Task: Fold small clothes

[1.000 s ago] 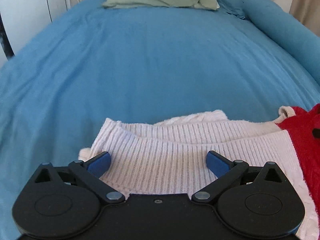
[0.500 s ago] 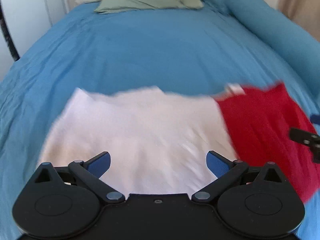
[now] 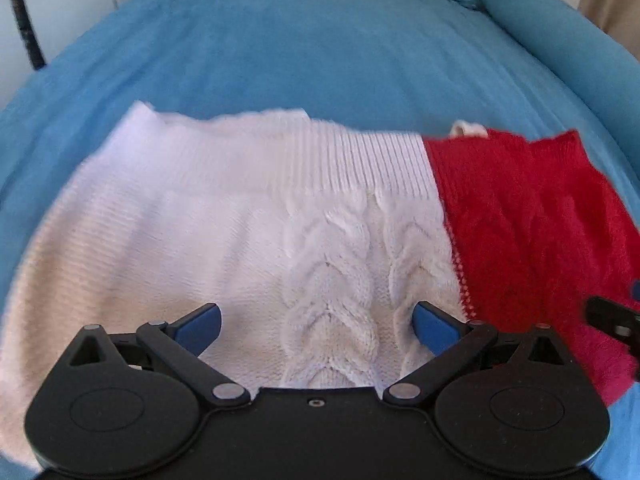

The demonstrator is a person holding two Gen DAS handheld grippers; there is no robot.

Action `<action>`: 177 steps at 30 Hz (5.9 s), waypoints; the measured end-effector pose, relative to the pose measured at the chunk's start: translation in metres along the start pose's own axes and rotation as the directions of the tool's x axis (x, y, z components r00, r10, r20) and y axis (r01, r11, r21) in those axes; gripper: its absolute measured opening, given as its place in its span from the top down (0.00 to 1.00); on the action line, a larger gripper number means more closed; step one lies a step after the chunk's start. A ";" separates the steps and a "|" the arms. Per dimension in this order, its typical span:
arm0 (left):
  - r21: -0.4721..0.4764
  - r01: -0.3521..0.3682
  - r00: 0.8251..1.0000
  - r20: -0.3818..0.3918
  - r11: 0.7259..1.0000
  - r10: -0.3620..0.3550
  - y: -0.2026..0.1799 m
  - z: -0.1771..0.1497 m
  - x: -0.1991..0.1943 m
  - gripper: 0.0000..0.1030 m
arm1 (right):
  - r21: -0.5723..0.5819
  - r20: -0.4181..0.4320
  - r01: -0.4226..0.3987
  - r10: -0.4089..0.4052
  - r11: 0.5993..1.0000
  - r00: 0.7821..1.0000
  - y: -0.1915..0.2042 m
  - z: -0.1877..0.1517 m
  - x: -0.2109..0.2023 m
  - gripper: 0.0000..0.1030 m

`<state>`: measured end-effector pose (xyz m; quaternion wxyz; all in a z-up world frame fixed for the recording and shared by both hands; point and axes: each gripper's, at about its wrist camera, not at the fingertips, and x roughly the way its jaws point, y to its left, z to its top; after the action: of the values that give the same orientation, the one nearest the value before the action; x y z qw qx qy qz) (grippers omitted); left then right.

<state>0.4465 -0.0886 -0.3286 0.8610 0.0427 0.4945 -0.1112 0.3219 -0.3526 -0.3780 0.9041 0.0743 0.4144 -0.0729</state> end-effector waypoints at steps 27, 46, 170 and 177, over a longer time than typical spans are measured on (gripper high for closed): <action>0.033 0.087 0.996 -0.008 0.996 -0.087 -0.077 0.007 0.027 0.00 | 0.824 0.122 -0.155 0.096 0.545 0.988 -0.126 -0.068 0.009 0.24; -0.132 -0.042 0.991 0.124 0.990 0.058 0.111 0.035 -0.094 0.00 | 0.064 0.279 -0.617 0.580 0.784 0.766 0.112 0.078 -0.062 0.64; -0.449 0.362 0.888 -0.100 0.817 -0.449 0.236 0.002 0.038 0.58 | 0.611 -0.203 -0.478 0.709 0.631 0.675 0.095 0.042 0.151 0.00; -0.326 0.354 0.910 -0.095 0.876 -0.403 0.211 0.010 0.012 0.69 | 0.593 -0.148 -0.516 0.714 0.618 0.684 0.090 0.043 0.130 0.18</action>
<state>0.5102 0.1124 -0.3409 0.7761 -0.1784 0.5718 -0.1972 0.4551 -0.2823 -0.4420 0.7230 0.4611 0.4897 0.1574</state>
